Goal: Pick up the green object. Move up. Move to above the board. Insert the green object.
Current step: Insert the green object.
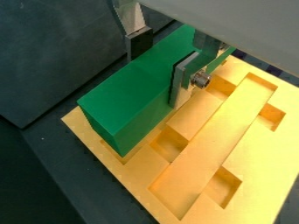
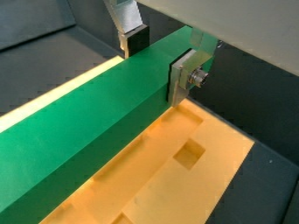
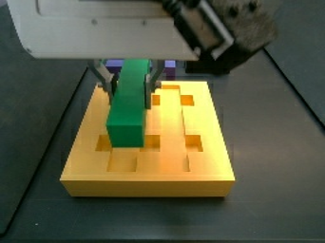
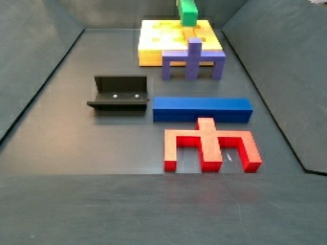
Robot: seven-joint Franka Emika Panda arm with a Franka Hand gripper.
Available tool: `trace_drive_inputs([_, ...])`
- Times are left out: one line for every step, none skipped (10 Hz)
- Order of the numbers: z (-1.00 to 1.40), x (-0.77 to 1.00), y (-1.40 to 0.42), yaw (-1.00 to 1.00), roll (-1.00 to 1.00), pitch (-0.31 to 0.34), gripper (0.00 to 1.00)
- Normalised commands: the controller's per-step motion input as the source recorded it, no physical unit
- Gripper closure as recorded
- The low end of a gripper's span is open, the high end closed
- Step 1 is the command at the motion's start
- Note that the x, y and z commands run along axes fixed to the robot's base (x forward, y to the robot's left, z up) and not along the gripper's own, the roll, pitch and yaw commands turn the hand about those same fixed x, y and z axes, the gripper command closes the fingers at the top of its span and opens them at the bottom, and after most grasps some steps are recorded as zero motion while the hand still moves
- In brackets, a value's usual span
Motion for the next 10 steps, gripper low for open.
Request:
trace_drive_inputs([-0.44, -0.07, 0.0, 0.0, 0.14, 0.0, 1.0])
trace_drive_inputs([-0.42, -0.03, 0.0, 0.0, 0.13, 0.0, 1.0])
trace_drive_inputs([-0.38, 0.0, -0.01, 0.0, 0.11, 0.0, 1.0])
trace_drive_inputs([-0.35, -0.02, 0.0, 0.0, 0.07, 0.0, 1.0])
trace_drive_inputs([-0.3, 0.0, -0.02, 0.05, 0.06, 0.0, 1.0])
trace_drive_inputs([-0.25, -0.04, -0.07, 0.07, 0.12, 0.0, 1.0])
trace_drive_inputs([-0.24, -0.12, -0.06, 0.09, 0.13, 0.0, 1.0])
trace_drive_inputs([-0.23, -0.14, -0.03, 0.06, 0.13, 0.0, 1.0])
trace_drive_inputs([-0.21, -0.23, -0.01, 0.05, 0.13, 0.0, 1.0])
trace_drive_inputs([-0.19, -0.19, -0.02, 0.07, 0.08, -0.017, 1.0])
